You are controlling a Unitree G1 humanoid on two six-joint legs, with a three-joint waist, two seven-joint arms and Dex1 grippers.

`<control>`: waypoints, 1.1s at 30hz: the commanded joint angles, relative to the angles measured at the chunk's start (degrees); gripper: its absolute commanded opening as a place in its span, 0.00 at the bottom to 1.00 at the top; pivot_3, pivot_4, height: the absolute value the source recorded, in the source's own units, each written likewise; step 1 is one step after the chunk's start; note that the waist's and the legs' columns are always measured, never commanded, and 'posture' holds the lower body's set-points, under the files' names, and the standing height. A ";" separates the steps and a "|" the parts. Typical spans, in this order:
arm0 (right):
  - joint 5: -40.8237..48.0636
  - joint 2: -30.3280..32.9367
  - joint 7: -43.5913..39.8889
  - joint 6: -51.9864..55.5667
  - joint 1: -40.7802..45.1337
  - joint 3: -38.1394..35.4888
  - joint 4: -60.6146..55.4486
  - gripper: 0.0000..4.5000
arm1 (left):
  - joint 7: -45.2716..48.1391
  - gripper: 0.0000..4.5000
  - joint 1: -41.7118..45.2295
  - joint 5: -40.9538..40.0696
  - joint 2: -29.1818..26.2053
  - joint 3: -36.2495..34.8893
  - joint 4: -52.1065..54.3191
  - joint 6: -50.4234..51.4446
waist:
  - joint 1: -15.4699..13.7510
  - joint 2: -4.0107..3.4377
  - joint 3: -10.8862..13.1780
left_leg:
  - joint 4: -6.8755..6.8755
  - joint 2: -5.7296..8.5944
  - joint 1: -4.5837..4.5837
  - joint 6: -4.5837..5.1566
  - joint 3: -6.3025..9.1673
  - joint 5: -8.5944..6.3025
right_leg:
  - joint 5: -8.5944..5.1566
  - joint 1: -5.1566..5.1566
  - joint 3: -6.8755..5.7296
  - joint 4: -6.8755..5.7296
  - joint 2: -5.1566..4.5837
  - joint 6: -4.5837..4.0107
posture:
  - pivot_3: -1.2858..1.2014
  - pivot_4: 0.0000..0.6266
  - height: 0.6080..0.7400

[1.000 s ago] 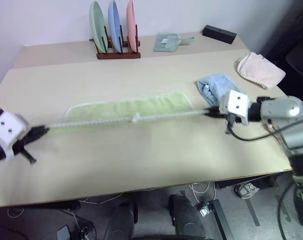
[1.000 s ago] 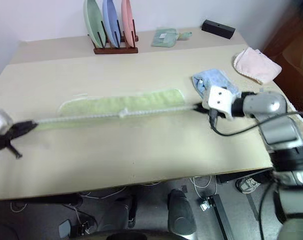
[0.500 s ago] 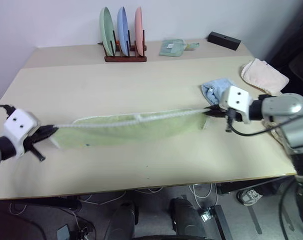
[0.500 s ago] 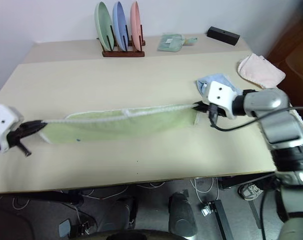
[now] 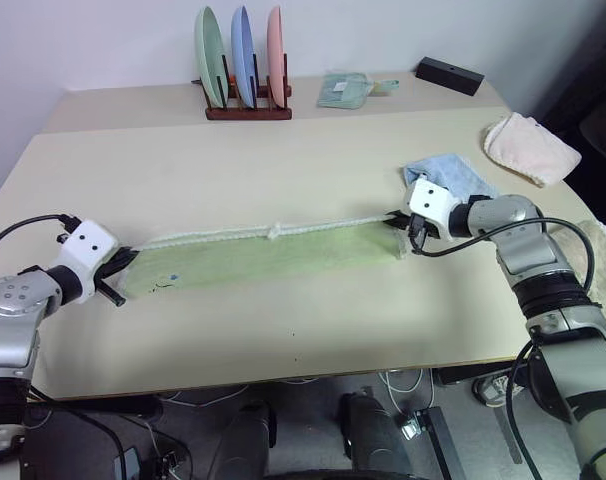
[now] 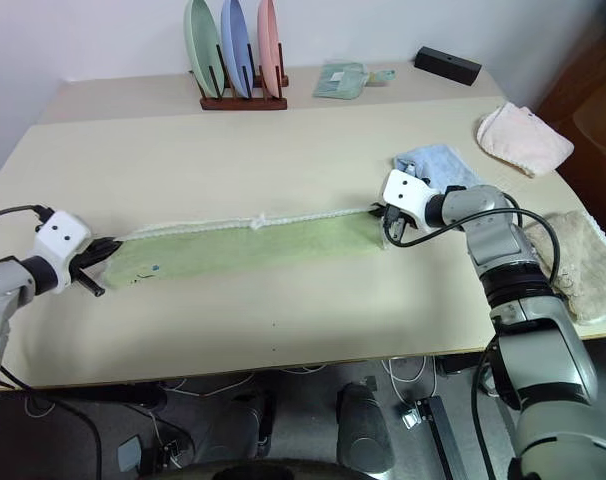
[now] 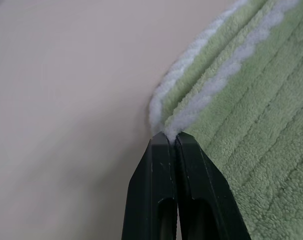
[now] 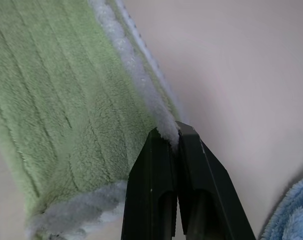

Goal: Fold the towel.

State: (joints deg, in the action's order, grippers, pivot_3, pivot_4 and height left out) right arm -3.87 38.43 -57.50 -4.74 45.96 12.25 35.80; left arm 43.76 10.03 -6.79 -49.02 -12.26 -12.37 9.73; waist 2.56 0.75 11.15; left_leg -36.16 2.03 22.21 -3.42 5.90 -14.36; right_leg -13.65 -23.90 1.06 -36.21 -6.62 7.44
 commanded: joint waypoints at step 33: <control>44.03 -15.51 32.04 74.50 -34.69 -31.68 -62.02 0.99 | -8.72 0.74 -9.78 -11.82 8.34 -12.17 22.21 4.26 | -0.81 0.13 -0.09 | -0.22 -0.01 0.00 -0.01 0.23 0.02 | 0.04 0.21 -0.05 0.03 0.08 -0.02 | 0.52 0.24 1.00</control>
State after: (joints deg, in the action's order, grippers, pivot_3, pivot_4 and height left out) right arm 38.05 24.03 -29.75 66.12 10.57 -16.93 -23.52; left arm 33.28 0.42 -17.14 -40.44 -23.99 5.60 16.16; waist 1.75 0.88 11.05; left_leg -36.38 2.04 22.23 -3.43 6.12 -14.34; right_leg -13.61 -23.71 1.03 -36.17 -6.56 7.42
